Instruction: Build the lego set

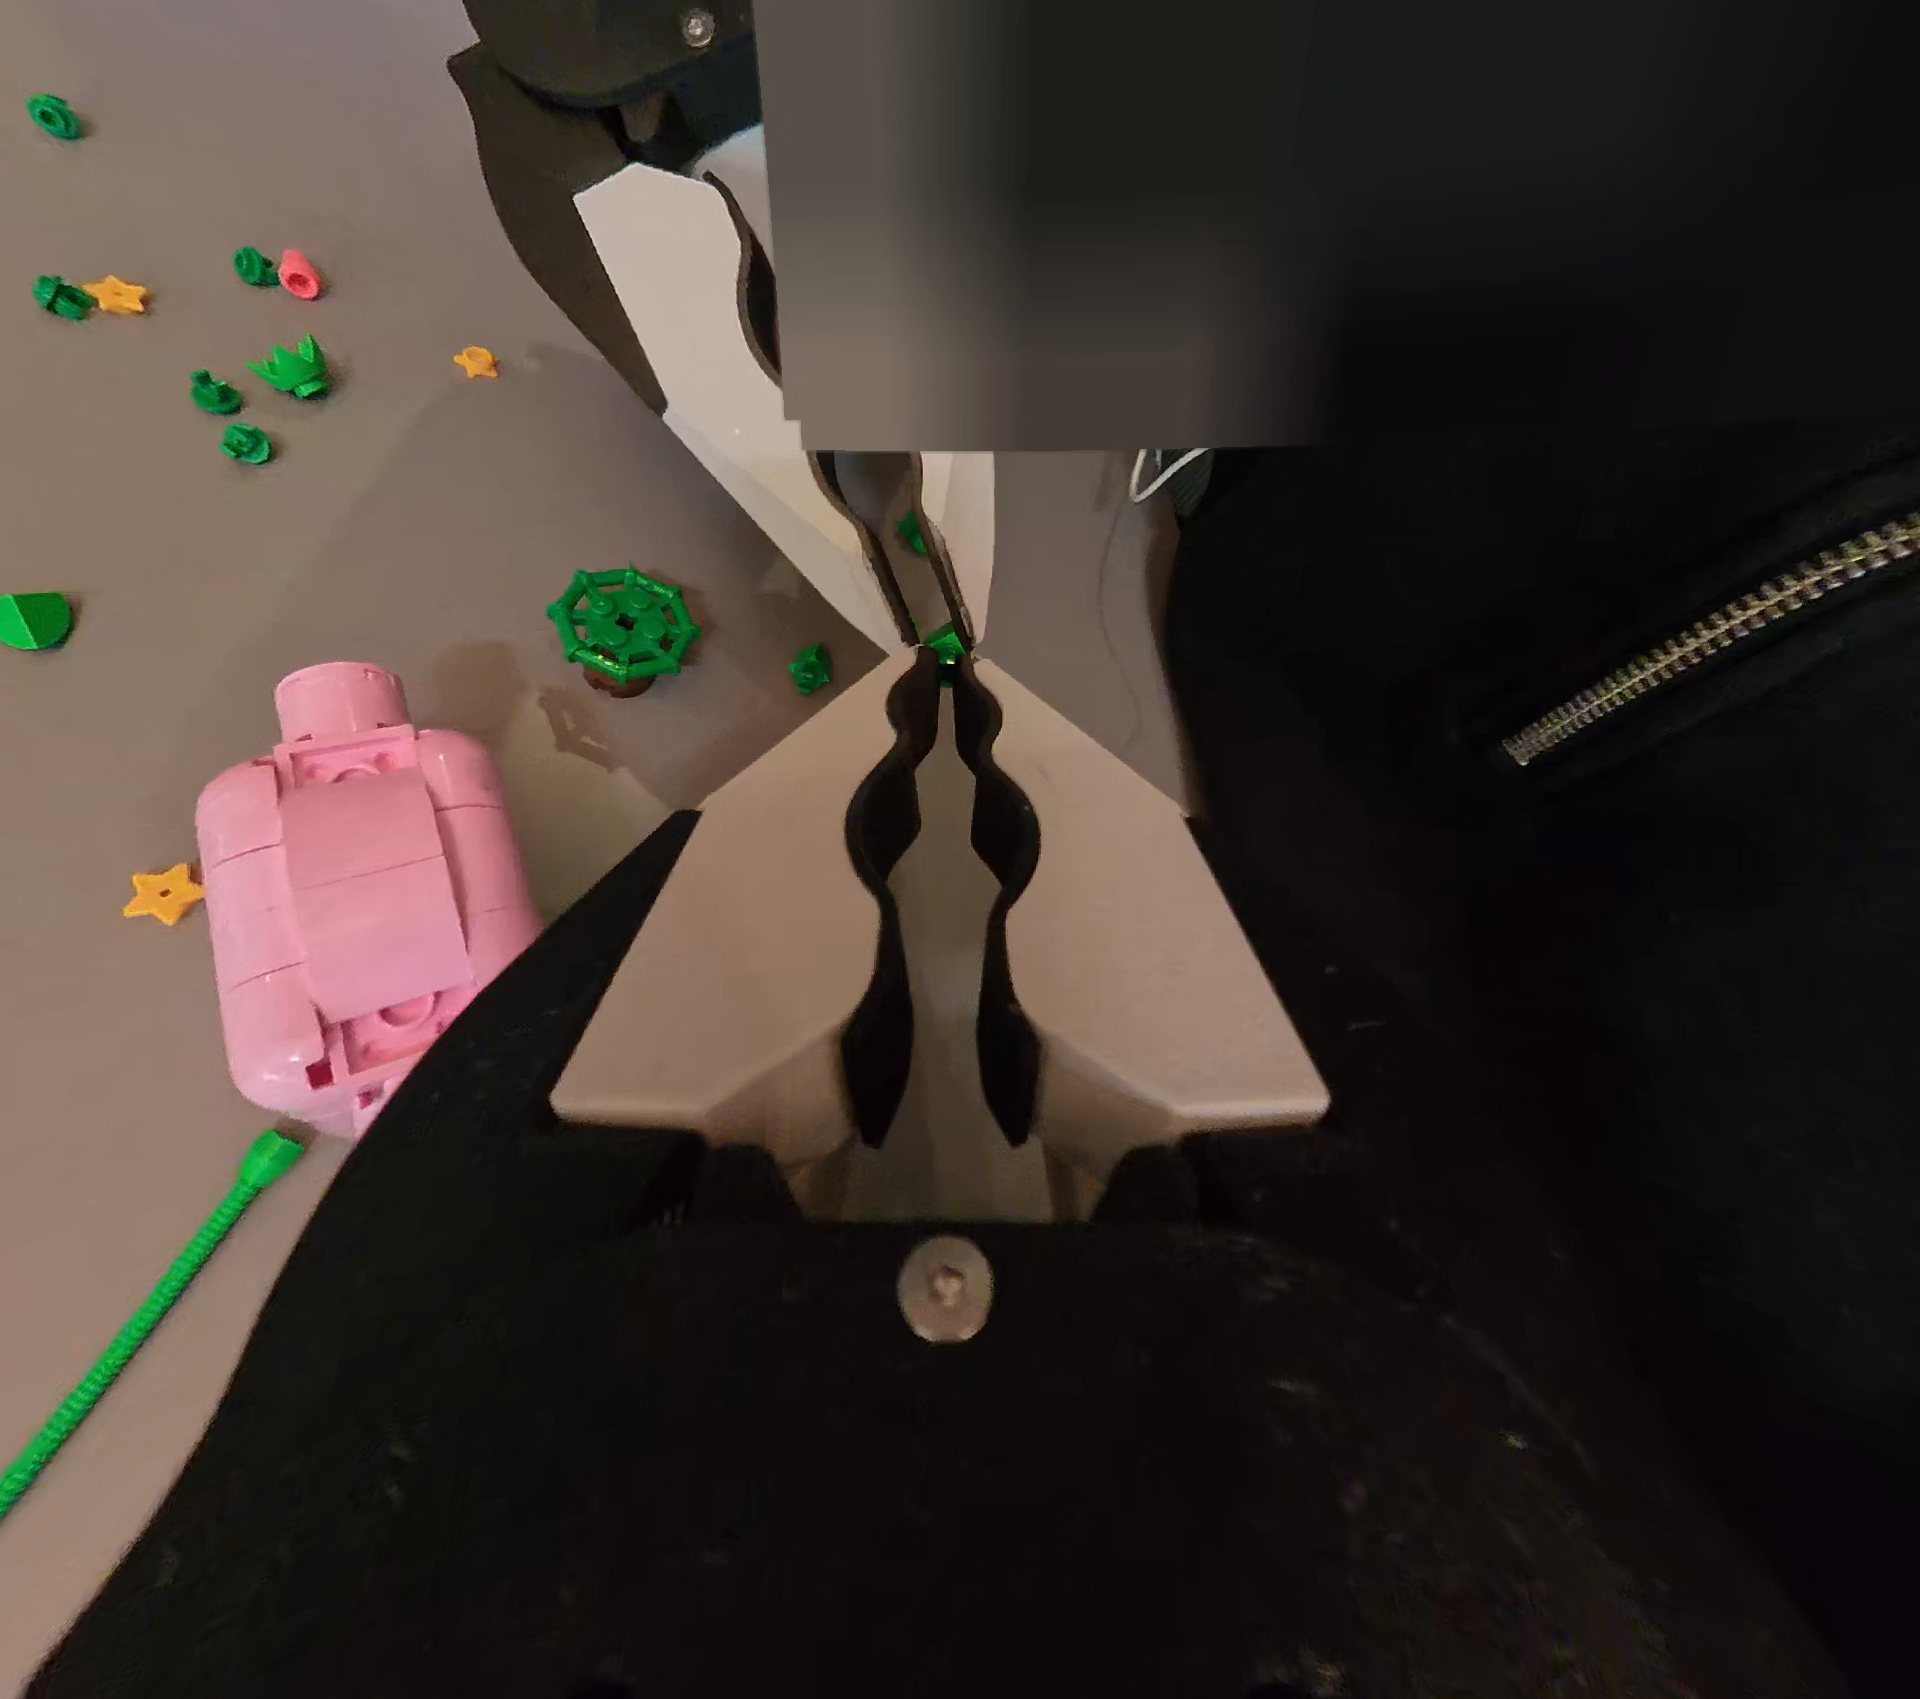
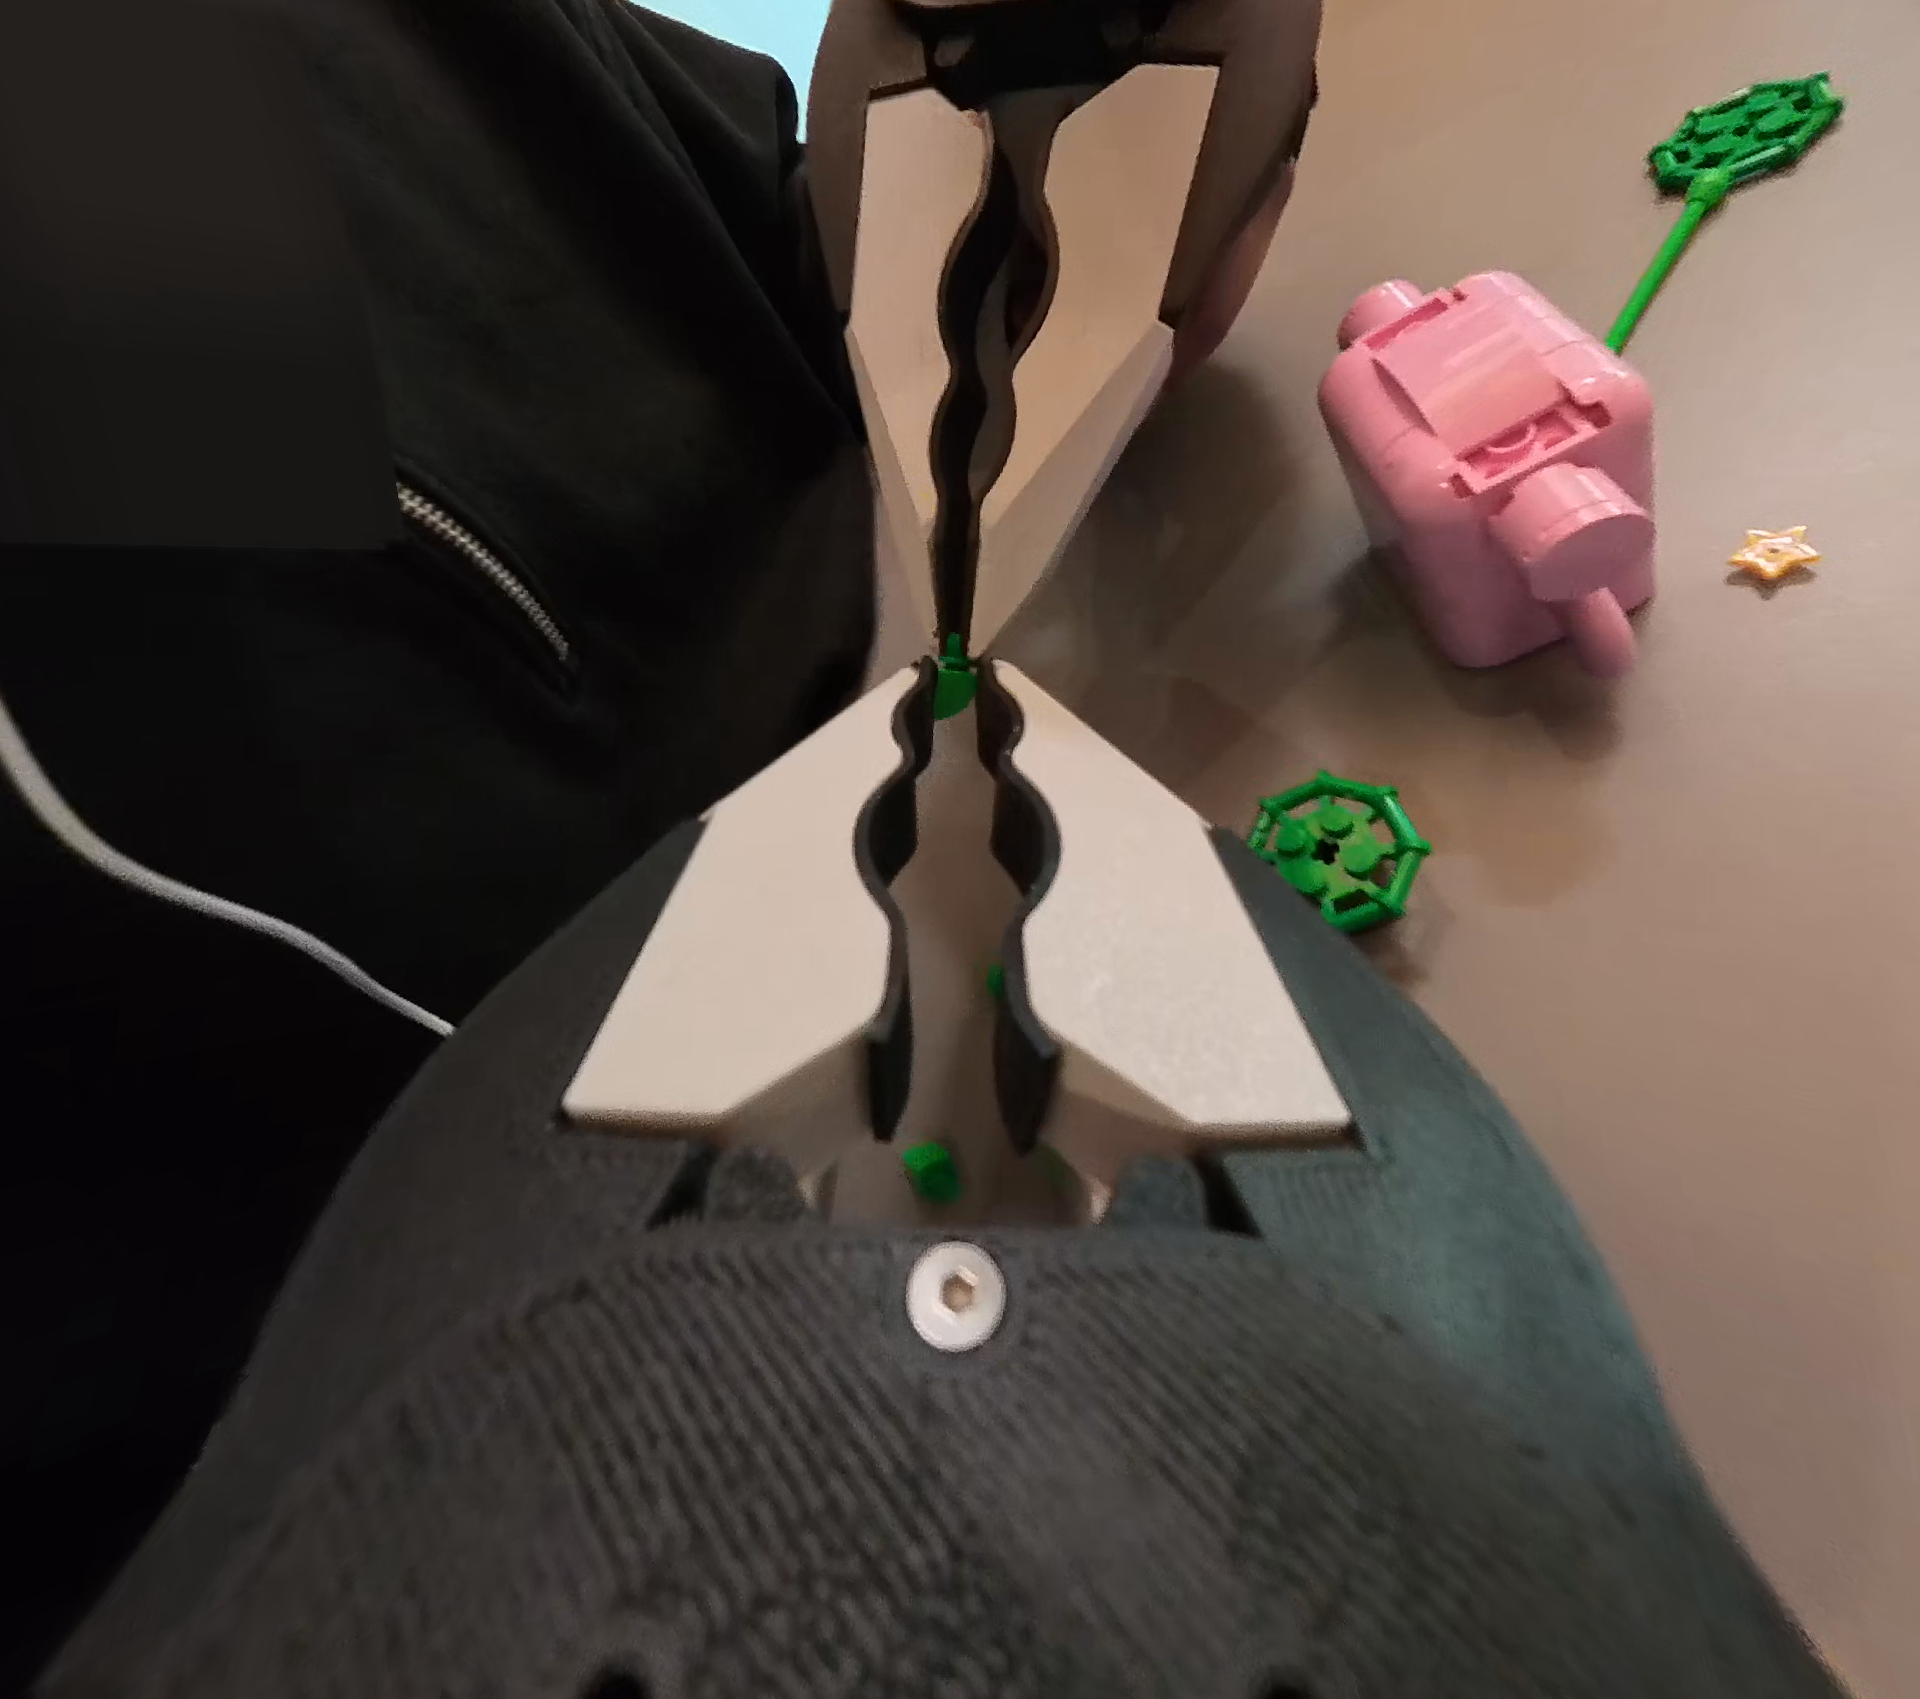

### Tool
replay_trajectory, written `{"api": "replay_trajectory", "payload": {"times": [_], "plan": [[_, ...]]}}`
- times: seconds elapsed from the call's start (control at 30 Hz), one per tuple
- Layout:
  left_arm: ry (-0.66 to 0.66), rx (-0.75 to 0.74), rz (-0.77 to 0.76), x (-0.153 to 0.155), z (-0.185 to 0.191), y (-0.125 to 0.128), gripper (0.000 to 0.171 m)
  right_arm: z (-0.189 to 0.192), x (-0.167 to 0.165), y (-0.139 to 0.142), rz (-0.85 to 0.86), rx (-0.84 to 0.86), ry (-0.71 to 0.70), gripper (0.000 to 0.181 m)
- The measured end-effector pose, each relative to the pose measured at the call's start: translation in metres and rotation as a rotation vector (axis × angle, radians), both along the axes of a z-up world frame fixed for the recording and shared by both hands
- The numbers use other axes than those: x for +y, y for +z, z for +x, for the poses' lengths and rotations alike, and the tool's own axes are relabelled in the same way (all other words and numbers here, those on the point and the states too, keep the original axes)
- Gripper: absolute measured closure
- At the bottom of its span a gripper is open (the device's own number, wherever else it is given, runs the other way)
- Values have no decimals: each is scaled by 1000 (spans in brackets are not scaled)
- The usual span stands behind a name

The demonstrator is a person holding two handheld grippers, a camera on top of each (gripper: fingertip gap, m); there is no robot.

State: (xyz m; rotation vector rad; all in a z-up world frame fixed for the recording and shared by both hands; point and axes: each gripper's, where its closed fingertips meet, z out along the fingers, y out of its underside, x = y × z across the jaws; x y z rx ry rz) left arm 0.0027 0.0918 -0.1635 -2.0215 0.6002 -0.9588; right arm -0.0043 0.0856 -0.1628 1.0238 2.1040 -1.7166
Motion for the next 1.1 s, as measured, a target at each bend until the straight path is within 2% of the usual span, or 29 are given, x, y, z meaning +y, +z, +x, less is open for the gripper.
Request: {"api": "replay_trajectory", "payload": {"times": [0.3,0.53,0.83,0.97,1.1], "plan": [[32,-186,-34,4,-2,16,171,-4,4,15,-31,51,-32,176],[68,-256,-47,9,-5,20,171,-7,8,20,-49,54,-57,176],[82,-230,15,10,-7,24,171,-12,10,25,-146,16,-81,176],[126,-235,68,13,-19,35,171,-23,16,37,-184,85,-157,173],[161,-224,107,15,-25,39,171,-30,34,39,-118,191,-241,159]]}}
